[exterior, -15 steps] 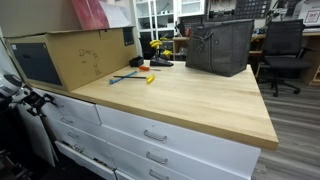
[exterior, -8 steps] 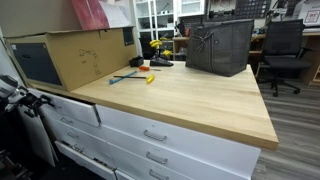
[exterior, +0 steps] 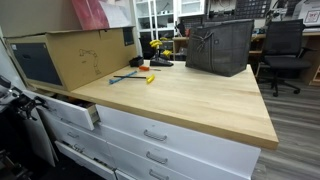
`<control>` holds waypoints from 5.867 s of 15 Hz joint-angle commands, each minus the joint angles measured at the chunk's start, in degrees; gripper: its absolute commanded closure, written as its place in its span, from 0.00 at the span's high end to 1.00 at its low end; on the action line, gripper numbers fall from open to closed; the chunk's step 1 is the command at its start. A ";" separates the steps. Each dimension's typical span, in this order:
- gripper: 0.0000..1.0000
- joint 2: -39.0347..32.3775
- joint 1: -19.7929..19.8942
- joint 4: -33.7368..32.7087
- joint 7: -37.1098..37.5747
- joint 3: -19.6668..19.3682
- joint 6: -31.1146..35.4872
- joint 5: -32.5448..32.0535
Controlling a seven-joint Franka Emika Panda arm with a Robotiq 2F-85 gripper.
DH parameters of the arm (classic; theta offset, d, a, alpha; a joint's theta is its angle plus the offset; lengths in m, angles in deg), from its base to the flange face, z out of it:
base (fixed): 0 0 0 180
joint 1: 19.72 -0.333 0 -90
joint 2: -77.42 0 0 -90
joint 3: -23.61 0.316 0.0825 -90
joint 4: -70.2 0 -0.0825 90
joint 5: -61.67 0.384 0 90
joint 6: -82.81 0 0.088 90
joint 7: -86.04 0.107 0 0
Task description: Open the top left drawer
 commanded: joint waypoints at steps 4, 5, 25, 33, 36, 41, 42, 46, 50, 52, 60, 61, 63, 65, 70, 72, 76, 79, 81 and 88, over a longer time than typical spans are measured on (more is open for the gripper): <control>1.00 4.87 -1.07 5.64 3.04 8.47 -1.36 5.31; 1.00 4.28 -6.14 5.34 3.50 3.93 -3.88 6.60; 1.00 -4.89 -47.65 3.55 -0.83 -32.60 -16.06 8.04; 1.00 -0.94 -44.11 5.06 -1.18 -36.55 -8.45 -0.34; 1.00 2.68 -41.39 5.70 -4.22 -38.13 -2.38 -1.08; 1.00 11.21 -35.54 6.00 -15.70 -36.11 5.98 1.07; 1.00 13.02 -34.55 5.91 -18.05 -35.15 5.97 1.72; 1.00 21.24 -29.53 6.30 -26.20 -28.10 4.08 4.25; 1.00 27.84 -20.83 7.65 -32.27 -15.31 1.00 8.29; 1.00 29.96 -14.63 8.54 -33.22 -7.07 -0.12 11.78; 1.00 32.81 5.86 7.67 -27.84 16.64 -11.08 22.72; 1.00 32.89 7.71 7.64 -26.83 18.50 -12.02 23.37; 1.00 33.22 10.86 7.77 -25.04 21.66 -13.26 23.88; 1.00 33.54 13.18 7.76 -22.55 23.86 -14.98 22.80; 1.00 35.40 18.00 9.26 -15.75 26.66 -20.76 20.71; 1.00 36.35 19.89 9.99 -13.40 27.59 -23.25 20.59; 1.00 39.13 24.03 12.65 -9.57 29.84 -27.31 20.66; 1.00 41.54 27.30 15.15 -6.09 31.52 -29.38 20.53; 1.00 42.90 29.59 16.98 -2.16 32.28 -30.71 19.82; 1.00 47.41 32.26 23.46 -0.72 22.00 -31.96 18.42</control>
